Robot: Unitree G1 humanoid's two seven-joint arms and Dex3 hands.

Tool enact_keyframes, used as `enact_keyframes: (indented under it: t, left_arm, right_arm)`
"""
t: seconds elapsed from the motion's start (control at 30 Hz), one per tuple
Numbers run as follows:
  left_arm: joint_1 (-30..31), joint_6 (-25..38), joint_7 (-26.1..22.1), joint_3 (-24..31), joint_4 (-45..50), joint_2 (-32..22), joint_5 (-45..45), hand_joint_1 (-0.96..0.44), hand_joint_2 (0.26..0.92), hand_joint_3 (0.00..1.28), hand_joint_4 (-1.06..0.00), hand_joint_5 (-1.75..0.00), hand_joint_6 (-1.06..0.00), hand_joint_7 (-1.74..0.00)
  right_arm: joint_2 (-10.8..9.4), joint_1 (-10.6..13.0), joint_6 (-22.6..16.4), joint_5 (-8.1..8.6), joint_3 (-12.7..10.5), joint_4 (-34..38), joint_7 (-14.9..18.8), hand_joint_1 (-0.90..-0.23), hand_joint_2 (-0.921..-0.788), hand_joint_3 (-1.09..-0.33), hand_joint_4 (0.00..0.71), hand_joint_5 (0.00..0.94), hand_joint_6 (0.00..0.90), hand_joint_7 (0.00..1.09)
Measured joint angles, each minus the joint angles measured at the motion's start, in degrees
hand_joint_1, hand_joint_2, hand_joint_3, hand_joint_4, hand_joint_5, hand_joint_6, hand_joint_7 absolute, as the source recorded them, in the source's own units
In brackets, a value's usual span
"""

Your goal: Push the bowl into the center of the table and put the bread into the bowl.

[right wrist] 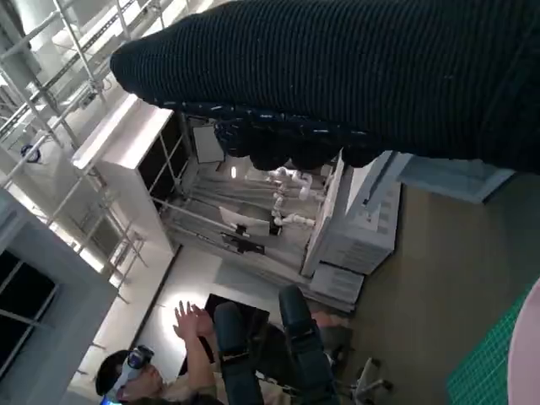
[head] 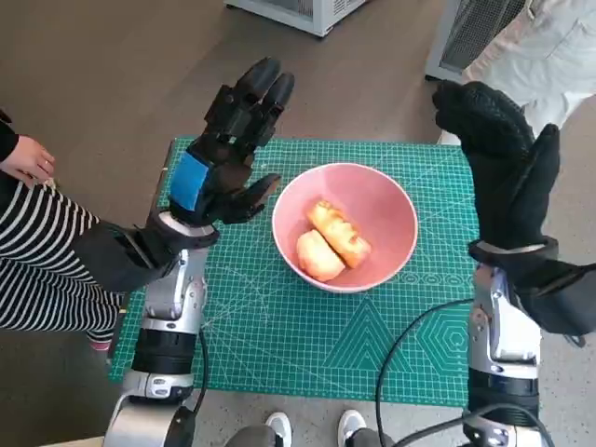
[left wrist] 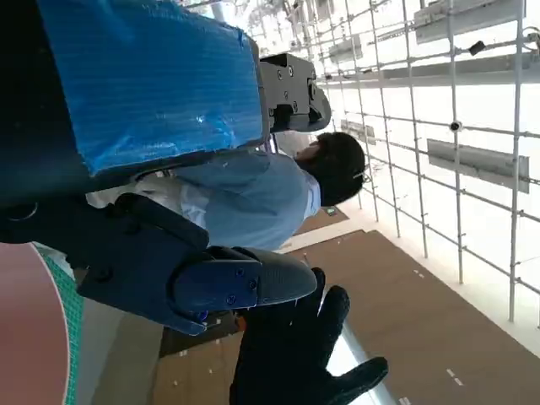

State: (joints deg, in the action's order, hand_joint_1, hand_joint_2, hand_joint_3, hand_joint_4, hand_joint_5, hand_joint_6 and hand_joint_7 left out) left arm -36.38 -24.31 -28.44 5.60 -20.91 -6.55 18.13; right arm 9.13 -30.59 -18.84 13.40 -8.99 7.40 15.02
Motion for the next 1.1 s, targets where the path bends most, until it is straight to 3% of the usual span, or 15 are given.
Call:
enact_keyframes:
  t: [1.1]
  left_arm:
    - [1.4, 0.1, -0.4, 0.2, 0.2, 0.1, 0.5, -0.66, 0.921, 0.38, -0.10, -0.02, 0.00, -0.42]
  right_arm:
    - [-0.2, 0.3, -0.6, 0.12, 0.0, 0.1, 0.0, -0.679, -0.921, -0.666, 0.155, 0.002, 0.079, 0.46]
